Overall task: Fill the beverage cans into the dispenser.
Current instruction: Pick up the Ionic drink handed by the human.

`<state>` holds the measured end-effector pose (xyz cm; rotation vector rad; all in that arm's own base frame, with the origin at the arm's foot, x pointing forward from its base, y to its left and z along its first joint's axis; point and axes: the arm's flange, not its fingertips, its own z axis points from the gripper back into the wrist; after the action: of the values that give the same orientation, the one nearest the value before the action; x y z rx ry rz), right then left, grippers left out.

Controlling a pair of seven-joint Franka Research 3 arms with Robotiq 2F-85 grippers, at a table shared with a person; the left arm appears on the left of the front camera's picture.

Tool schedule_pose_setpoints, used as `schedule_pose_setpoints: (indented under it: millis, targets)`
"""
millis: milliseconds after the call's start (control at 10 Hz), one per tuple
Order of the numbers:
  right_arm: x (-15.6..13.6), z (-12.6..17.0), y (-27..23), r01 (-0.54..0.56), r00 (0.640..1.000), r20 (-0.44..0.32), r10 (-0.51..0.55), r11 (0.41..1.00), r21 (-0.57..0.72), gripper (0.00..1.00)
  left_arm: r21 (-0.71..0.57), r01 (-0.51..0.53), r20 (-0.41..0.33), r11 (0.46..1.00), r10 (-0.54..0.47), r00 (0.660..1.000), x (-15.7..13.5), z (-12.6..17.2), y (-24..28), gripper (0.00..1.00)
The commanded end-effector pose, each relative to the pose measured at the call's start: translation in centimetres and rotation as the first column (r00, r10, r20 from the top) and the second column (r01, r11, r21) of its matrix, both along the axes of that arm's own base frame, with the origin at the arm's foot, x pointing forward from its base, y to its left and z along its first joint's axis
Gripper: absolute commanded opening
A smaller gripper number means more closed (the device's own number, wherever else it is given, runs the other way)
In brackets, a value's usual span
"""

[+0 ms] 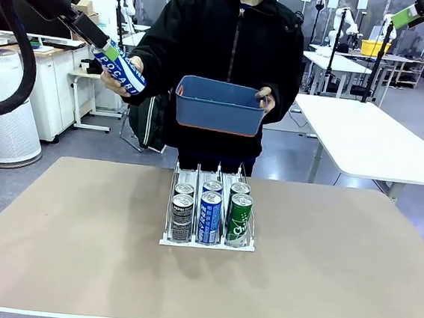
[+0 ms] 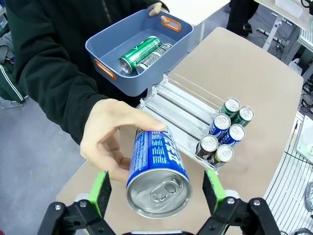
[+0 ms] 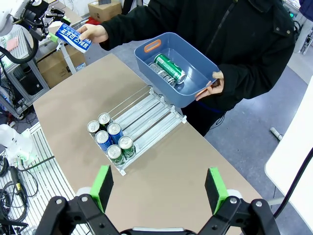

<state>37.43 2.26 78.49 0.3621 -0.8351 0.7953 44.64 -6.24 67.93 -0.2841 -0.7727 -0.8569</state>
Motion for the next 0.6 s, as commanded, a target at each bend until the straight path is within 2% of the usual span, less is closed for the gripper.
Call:
schedule_pose_setpoints:
  millis: [0, 500]
  targets:
    - [0.07, -0.17, -0.03, 0.006, 1.0, 0.004, -0.006, 1.0, 0.003, 1.0, -0.035, 0.016, 0.016, 0.999, -0.015, 1.0, 0.49, -0.99, 0.43, 1.0]
    - [0.07, -0.17, -0.03, 0.006, 1.0, 0.004, -0.006, 1.0, 0.003, 1.0, -0.05, 0.018, 0.009, 0.999, -0.018, 1.0, 1.2, -1.71, 0.44, 1.0]
